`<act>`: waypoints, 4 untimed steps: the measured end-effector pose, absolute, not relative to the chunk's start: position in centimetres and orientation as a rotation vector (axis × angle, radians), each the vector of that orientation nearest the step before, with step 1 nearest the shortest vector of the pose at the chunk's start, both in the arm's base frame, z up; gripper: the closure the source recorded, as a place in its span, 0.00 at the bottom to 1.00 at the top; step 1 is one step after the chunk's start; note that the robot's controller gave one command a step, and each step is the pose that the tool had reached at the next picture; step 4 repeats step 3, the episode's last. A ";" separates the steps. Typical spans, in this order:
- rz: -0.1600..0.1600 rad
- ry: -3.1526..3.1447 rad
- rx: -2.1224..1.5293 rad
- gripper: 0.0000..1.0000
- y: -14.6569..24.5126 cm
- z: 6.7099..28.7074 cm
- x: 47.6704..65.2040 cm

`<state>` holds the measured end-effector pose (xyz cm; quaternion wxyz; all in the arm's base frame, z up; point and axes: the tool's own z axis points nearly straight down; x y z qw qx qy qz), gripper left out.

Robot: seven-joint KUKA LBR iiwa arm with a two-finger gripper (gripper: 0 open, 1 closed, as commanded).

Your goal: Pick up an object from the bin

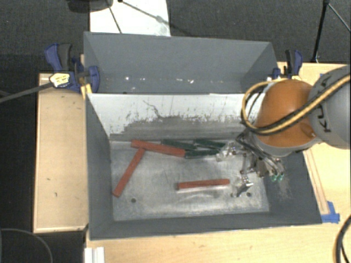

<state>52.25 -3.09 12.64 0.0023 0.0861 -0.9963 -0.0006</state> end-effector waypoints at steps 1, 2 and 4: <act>0.000 -3.141 0.134 0.00 0.3 12.5 51.4; 0.000 -3.126 0.345 0.00 3.5 7.0 51.1; -0.002 -3.154 0.058 1.00 3.7 7.5 49.9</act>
Offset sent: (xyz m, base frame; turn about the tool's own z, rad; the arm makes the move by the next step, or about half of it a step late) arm -0.0128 0.0664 -0.0564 -0.0463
